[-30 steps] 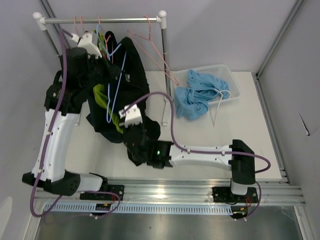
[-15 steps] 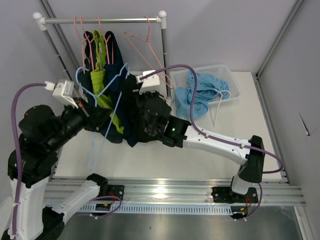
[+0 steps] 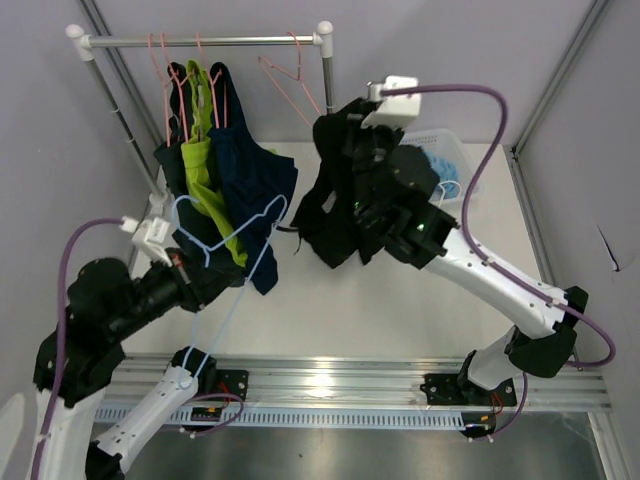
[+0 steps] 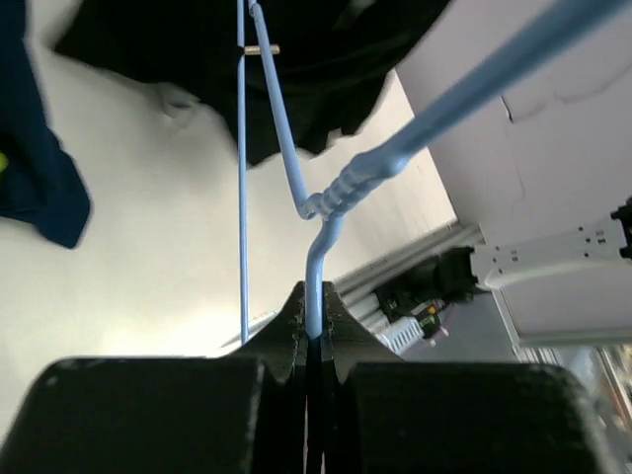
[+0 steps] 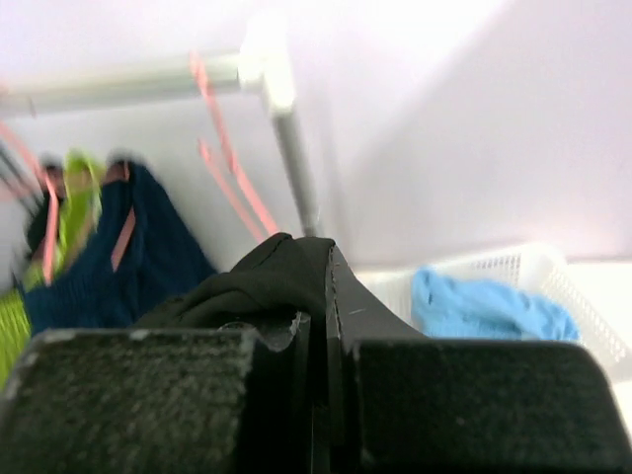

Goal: Remove the shorts from the hanger

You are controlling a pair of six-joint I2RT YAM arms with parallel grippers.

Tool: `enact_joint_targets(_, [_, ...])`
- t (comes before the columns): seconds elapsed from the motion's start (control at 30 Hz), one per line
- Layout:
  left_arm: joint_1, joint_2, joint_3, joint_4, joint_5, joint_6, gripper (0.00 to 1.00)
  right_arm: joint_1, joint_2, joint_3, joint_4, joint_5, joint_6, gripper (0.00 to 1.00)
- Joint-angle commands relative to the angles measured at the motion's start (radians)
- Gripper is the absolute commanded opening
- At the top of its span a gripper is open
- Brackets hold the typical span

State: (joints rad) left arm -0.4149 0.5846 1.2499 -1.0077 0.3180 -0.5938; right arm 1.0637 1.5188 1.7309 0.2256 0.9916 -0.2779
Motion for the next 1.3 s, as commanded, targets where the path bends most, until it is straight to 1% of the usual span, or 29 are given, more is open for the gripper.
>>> enact_joint_targets(0.0, [-0.005, -0.086, -0.035, -0.034, -0.172, 0.032, 0.00, -0.071, -0.019, 0.187, 0.014, -0.091, -0.055, 0.00])
enact_joint_targets(0.07, [-0.005, -0.097, -0.075, -0.023, -0.186, 0.040, 0.00, -0.117, 0.023, 0.274, -0.017, -0.119, -0.072, 0.00])
enact_joint_targets(0.1, [-0.005, -0.098, -0.116, -0.019, -0.180, 0.038, 0.00, -0.145, 0.070, 0.364, -0.050, -0.154, -0.070, 0.00])
enact_joint_targets(0.13, [-0.005, -0.107, -0.157, -0.014, -0.171, 0.037, 0.00, -0.193, 0.093, 0.409, -0.064, -0.171, -0.073, 0.00])
enact_joint_targets(0.17, [-0.005, -0.112, -0.203, 0.012, -0.162, 0.032, 0.00, -0.218, 0.119, 0.450, -0.074, -0.186, -0.078, 0.00])
enact_joint_targets(0.2, [-0.005, -0.121, -0.223, 0.026, -0.148, 0.023, 0.00, -0.244, 0.145, 0.532, -0.081, -0.211, -0.090, 0.00])
enact_joint_targets(0.23, [-0.005, -0.127, -0.254, 0.037, -0.146, 0.020, 0.00, -0.269, 0.200, 0.579, -0.091, -0.221, -0.092, 0.00])
enact_joint_targets(0.27, [-0.005, -0.143, -0.279, 0.046, -0.148, 0.016, 0.00, -0.322, 0.233, 0.628, -0.101, -0.235, -0.092, 0.00])
enact_joint_targets(0.33, [-0.005, -0.155, -0.296, 0.070, -0.155, 0.014, 0.00, -0.376, 0.324, 0.759, -0.115, -0.275, -0.087, 0.00])
enact_joint_targets(0.37, [-0.005, -0.158, -0.309, 0.072, -0.158, 0.018, 0.00, -0.424, 0.352, 0.795, -0.112, -0.292, -0.086, 0.00])
enact_joint_targets(0.43, [-0.005, -0.158, -0.320, 0.072, -0.172, 0.025, 0.00, -0.470, 0.421, 0.855, -0.088, -0.335, -0.061, 0.00])
enact_joint_targets(0.47, [-0.005, -0.157, -0.325, 0.070, -0.177, 0.029, 0.00, -0.517, 0.437, 0.858, -0.065, -0.349, -0.043, 0.00])
enact_joint_targets(0.57, [-0.005, -0.151, -0.330, 0.073, -0.194, 0.034, 0.00, -0.600, 0.487, 0.839, -0.034, -0.404, 0.055, 0.00])
enact_joint_targets(0.67, [-0.005, -0.137, -0.320, 0.077, -0.211, 0.043, 0.00, -0.649, 0.540, 0.802, -0.009, -0.423, 0.138, 0.00])
enact_joint_targets(0.73, [-0.005, -0.112, -0.299, 0.089, -0.233, 0.055, 0.00, -0.673, 0.549, 0.744, 0.018, -0.389, 0.155, 0.00])
enact_joint_targets(0.83, [-0.005, -0.040, -0.242, 0.138, -0.269, 0.087, 0.00, -0.673, 0.485, 0.499, 0.078, -0.361, 0.167, 0.00])
enact_joint_targets(0.87, [-0.005, -0.014, -0.213, 0.158, -0.273, 0.106, 0.00, -0.667, 0.419, 0.334, 0.110, -0.334, 0.178, 0.00])
enact_joint_targets(0.9, [-0.005, 0.041, -0.181, 0.179, -0.281, 0.117, 0.00, -0.659, 0.378, 0.244, 0.127, -0.315, 0.195, 0.22])
enact_joint_targets(0.93, [-0.005, 0.070, -0.147, 0.228, -0.286, 0.133, 0.00, -0.657, 0.336, 0.157, 0.135, -0.306, 0.250, 0.46])
enact_joint_targets(0.97, [-0.005, 0.102, -0.127, 0.251, -0.293, 0.144, 0.00, -0.656, 0.292, -0.008, 0.130, -0.304, 0.285, 0.86])
enact_joint_targets(1.0, [-0.005, 0.138, -0.103, 0.274, -0.298, 0.155, 0.00, -0.657, 0.203, -0.080, 0.112, -0.306, 0.336, 0.99])
enact_joint_targets(1.03, [-0.005, 0.214, -0.016, 0.294, -0.303, 0.172, 0.00, -0.656, 0.160, -0.147, 0.091, -0.301, 0.383, 1.00])
enact_joint_targets(1.07, [-0.005, 0.256, 0.017, 0.323, -0.309, 0.180, 0.00, -0.651, 0.115, -0.212, 0.055, -0.294, 0.475, 0.99])
enact_joint_targets(1.1, [-0.005, 0.297, 0.054, 0.337, -0.309, 0.190, 0.00, -0.648, 0.030, -0.337, 0.044, -0.297, 0.506, 0.99])
enact_joint_targets(1.13, [-0.005, 0.378, 0.162, 0.349, -0.310, 0.202, 0.00, -0.631, -0.015, -0.399, 0.041, -0.297, 0.531, 0.99])
enact_joint_targets(1.17, [-0.005, 0.418, 0.198, 0.369, -0.313, 0.210, 0.00, -0.617, -0.060, -0.459, 0.038, -0.297, 0.555, 0.99])
enact_joint_targets(1.2, [-0.005, 0.455, 0.268, 0.379, -0.312, 0.221, 0.00, -0.602, -0.144, -0.561, 0.034, -0.277, 0.562, 0.99])
enact_joint_targets(1.23, [-0.005, 0.493, 0.340, 0.382, -0.335, 0.233, 0.00, -0.570, -0.184, -0.605, 0.020, -0.263, 0.577, 0.99])
enact_joint_targets(1.27, [-0.004, 0.568, 0.376, 0.382, -0.358, 0.238, 0.00, -0.555, -0.225, -0.648, -0.011, -0.265, 0.591, 0.99])
